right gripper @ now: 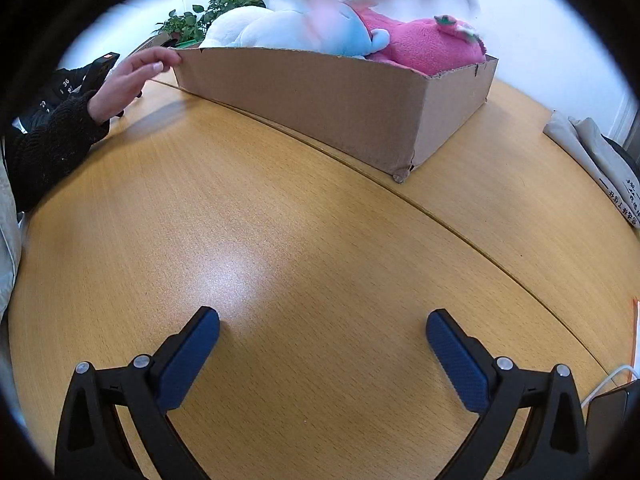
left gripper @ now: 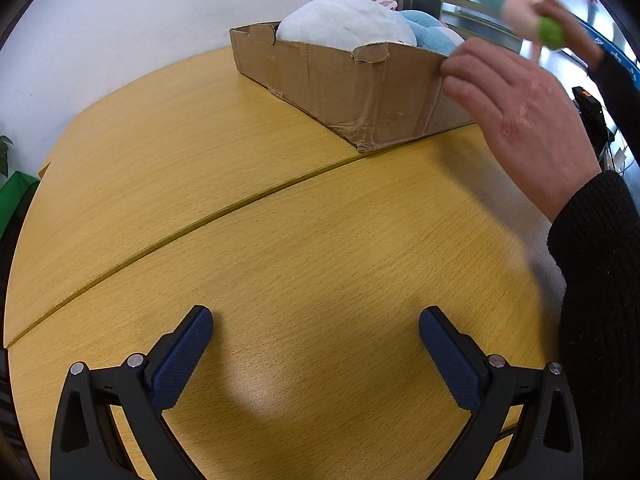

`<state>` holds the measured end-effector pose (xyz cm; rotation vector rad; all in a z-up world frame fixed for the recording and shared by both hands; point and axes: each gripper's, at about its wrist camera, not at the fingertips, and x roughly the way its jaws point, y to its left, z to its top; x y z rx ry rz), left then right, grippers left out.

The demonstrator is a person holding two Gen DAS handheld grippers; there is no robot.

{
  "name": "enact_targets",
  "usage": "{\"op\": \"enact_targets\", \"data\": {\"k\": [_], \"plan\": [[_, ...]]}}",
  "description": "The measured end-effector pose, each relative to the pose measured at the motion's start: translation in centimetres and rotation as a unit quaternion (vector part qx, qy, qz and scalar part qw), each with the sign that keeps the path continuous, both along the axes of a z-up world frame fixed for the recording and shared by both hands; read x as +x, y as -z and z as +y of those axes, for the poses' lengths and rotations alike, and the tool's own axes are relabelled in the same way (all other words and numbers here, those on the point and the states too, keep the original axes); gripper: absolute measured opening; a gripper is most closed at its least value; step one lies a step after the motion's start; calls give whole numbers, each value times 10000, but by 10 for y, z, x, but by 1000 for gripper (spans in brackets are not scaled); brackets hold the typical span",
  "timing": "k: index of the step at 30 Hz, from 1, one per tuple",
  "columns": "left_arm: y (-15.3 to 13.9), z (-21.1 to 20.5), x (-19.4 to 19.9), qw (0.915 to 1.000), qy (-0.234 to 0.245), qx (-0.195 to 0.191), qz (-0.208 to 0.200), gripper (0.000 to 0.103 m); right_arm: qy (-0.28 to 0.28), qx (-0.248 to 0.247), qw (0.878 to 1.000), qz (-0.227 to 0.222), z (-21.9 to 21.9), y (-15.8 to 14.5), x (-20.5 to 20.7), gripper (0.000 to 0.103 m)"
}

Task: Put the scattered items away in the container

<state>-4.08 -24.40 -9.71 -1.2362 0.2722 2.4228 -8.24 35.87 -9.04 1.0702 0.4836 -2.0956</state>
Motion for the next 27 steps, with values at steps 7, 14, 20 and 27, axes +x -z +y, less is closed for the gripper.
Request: {"op": "enact_targets", "data": {"k": [7, 14, 20, 27], "plan": [[0, 0, 1, 10000, -2, 1, 0, 103, -6, 0, 10000, 4, 0, 0, 0, 103], [0, 1, 0, 10000, -1, 1, 3, 103, -6, 0, 10000, 9, 0, -1, 1, 103], [0, 1, 0, 10000, -2, 2, 3, 103, -8, -1, 10000, 10, 0, -1, 1, 103], [0, 2, 1, 10000, -3, 2, 4, 103, -11, 0, 10000, 11, 0, -2, 0, 103]]}}
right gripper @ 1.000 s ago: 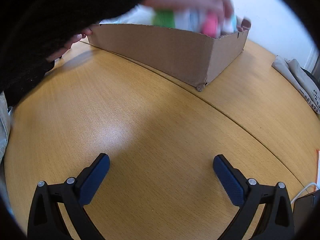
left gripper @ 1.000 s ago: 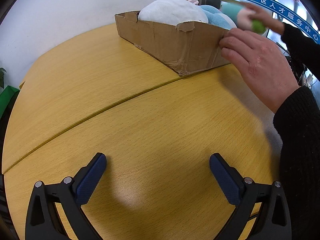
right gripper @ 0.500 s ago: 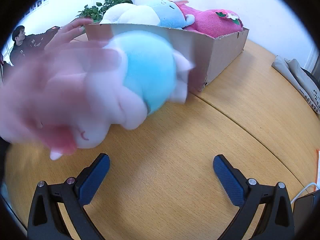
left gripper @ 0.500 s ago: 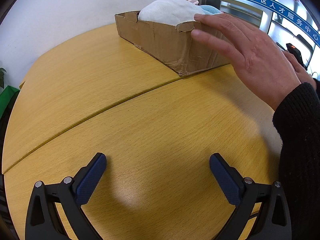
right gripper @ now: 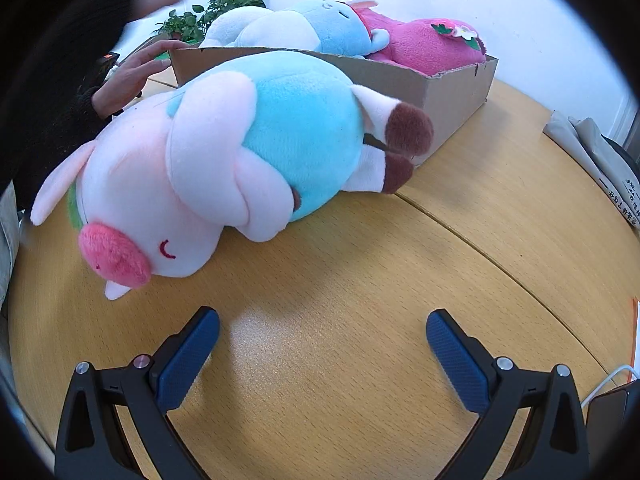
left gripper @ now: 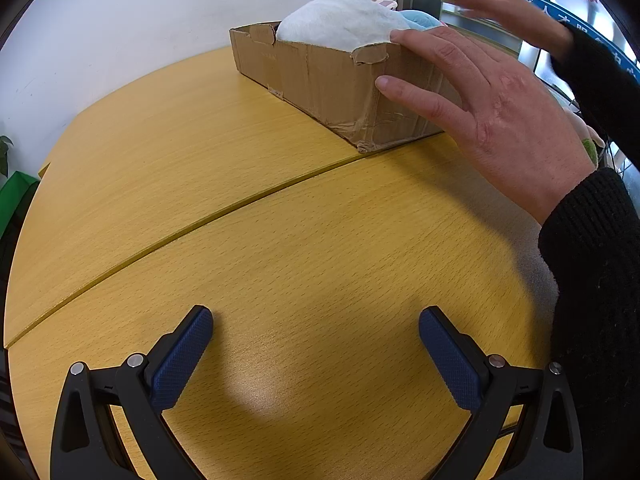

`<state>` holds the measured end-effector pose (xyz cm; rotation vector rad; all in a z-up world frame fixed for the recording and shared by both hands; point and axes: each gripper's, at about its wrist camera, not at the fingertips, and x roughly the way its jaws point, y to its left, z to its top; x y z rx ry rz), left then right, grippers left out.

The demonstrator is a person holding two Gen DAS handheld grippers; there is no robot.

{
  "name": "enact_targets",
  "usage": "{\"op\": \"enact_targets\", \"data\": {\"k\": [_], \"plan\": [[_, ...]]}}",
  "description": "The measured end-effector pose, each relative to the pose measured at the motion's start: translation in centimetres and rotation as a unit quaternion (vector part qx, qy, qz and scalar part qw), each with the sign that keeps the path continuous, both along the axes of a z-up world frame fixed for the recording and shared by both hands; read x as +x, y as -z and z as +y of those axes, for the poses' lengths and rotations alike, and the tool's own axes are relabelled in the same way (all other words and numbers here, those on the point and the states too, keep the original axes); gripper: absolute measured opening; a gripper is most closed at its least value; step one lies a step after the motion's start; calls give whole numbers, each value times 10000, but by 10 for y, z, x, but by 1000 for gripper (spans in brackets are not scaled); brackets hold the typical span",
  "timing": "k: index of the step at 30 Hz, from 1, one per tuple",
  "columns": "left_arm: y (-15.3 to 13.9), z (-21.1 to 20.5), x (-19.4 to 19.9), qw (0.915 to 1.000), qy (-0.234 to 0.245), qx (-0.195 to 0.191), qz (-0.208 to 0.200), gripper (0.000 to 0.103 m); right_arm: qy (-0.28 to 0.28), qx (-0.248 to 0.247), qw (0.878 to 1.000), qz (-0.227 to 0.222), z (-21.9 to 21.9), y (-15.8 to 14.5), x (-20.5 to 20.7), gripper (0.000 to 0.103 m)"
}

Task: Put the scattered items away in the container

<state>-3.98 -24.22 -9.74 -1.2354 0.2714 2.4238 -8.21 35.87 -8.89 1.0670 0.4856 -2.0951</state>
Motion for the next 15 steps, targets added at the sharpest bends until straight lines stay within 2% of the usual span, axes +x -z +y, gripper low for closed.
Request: {"op": "enact_targets", "data": {"k": [15], "plan": [[0, 1, 1, 10000, -3, 2, 1, 103, -4, 0, 10000, 2, 0, 0, -1, 103]]}}
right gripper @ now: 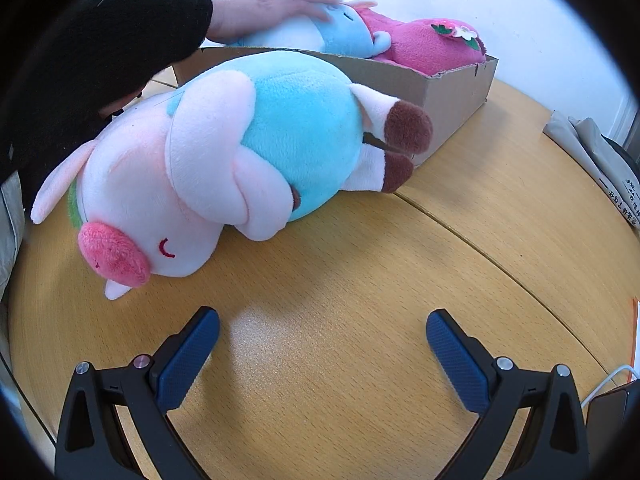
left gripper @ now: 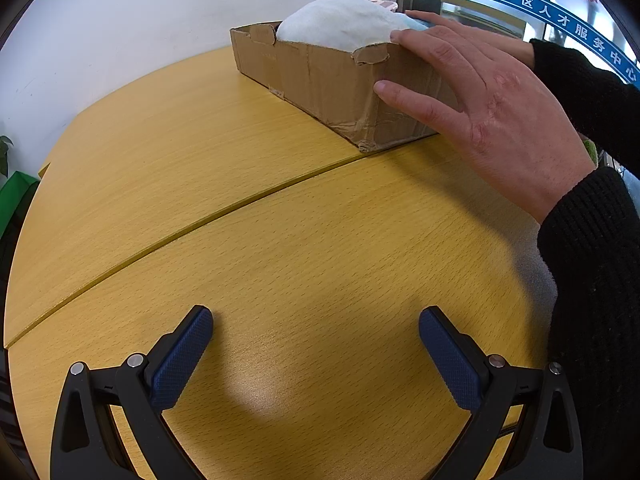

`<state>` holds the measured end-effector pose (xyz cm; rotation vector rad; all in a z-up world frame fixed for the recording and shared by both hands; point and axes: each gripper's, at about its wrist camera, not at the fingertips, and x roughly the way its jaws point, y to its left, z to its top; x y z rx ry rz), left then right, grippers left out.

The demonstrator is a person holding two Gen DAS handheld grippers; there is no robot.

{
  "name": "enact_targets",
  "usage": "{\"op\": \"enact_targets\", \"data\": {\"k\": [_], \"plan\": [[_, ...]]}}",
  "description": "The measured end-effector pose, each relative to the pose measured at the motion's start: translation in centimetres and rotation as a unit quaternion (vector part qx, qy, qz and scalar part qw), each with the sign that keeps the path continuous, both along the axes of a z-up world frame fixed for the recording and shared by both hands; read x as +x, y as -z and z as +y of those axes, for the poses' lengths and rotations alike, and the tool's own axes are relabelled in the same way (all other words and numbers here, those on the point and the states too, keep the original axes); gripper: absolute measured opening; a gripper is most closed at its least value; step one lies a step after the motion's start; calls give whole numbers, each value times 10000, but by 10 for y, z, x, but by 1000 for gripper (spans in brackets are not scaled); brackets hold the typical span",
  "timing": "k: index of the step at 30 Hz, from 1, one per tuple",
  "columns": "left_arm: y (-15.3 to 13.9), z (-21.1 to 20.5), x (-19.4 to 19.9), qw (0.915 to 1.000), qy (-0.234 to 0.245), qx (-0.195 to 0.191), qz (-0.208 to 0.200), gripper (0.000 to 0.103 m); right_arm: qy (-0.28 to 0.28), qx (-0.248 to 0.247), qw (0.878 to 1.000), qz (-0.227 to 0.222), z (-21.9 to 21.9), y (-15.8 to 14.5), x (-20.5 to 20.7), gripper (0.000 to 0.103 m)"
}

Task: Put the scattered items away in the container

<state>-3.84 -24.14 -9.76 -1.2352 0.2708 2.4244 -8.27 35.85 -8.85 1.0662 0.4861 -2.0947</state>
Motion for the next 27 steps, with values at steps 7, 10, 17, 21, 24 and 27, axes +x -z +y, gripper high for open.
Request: {"op": "enact_targets", "data": {"k": [7, 10, 17, 21, 24, 27], "plan": [[0, 0, 1, 10000, -1, 0, 0, 103, -2, 1, 10000, 0, 0, 0, -1, 103], [0, 0, 1, 10000, -1, 1, 1, 103, -2, 1, 10000, 0, -1, 0, -1, 103], [0, 1, 1, 10000, -2, 1, 0, 103, -3, 1, 10000, 0, -1, 0, -1, 103], [0, 1, 1, 10000, -1, 4, 0, 103, 2, 2, 10000, 4, -1, 0, 0, 103], [-1, 1, 1, 10000, 0, 3, 1, 103, -1, 2, 10000, 5, -1, 0, 0, 103], [-1, 1, 2, 10000, -1, 3, 0, 103, -1, 2, 10000, 5, 0, 0, 2, 103]]}}
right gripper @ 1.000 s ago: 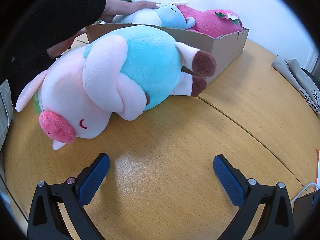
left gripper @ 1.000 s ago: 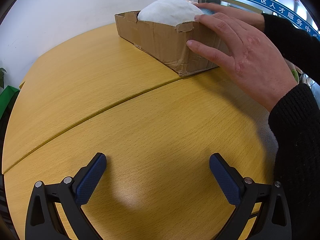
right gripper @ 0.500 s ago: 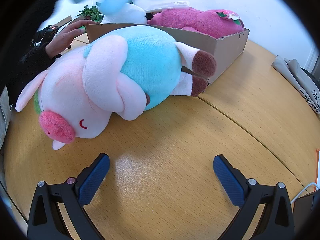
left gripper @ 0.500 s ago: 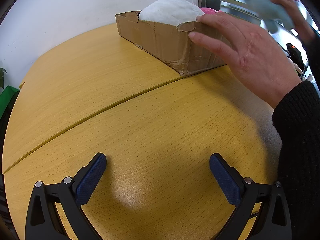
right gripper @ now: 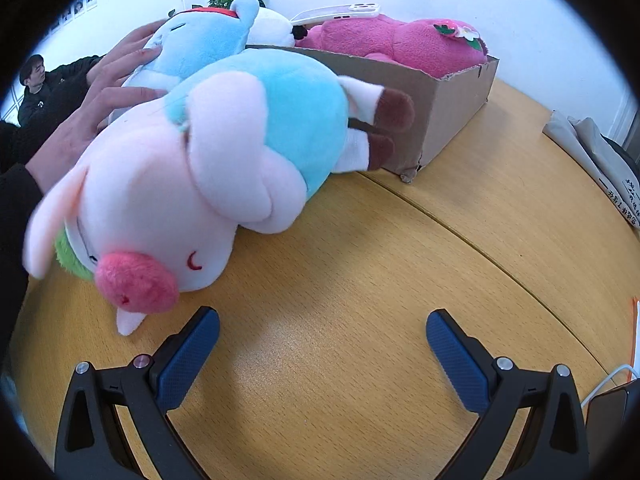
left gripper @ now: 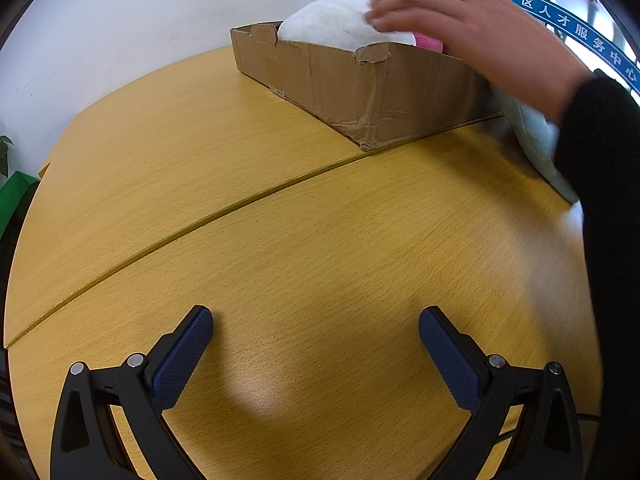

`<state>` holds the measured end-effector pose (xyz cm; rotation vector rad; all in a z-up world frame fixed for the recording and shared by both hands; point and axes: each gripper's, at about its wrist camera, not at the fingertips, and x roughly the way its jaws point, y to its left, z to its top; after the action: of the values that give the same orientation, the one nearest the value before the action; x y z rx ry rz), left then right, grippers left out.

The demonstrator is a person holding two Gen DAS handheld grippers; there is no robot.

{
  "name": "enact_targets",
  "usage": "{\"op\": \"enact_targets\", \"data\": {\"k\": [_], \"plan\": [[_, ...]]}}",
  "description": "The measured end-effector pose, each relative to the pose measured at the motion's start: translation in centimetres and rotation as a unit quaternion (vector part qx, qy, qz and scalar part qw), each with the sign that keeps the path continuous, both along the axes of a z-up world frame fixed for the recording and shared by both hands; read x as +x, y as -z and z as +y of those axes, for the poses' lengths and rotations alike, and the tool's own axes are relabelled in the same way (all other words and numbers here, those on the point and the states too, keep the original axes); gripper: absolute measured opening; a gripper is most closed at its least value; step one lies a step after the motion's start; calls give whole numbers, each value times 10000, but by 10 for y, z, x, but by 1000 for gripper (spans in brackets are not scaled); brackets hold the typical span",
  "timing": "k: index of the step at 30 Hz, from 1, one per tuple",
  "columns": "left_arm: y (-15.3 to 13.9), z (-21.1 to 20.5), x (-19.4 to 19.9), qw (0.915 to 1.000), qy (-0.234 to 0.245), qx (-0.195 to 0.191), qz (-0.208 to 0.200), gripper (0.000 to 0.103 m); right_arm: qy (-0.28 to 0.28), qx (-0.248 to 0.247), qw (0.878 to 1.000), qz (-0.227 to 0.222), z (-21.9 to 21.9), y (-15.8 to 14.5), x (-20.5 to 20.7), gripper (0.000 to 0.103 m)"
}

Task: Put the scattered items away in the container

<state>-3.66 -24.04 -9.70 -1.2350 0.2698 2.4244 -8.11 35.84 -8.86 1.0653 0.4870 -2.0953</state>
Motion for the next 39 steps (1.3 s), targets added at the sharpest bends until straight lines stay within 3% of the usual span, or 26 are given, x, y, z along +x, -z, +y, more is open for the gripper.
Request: {"op": "enact_targets", "data": {"k": [39], "plan": [[-1, -1, 2, 10000, -1, 3, -1, 103, -4, -2, 10000, 4, 0, 1, 1, 103]]}}
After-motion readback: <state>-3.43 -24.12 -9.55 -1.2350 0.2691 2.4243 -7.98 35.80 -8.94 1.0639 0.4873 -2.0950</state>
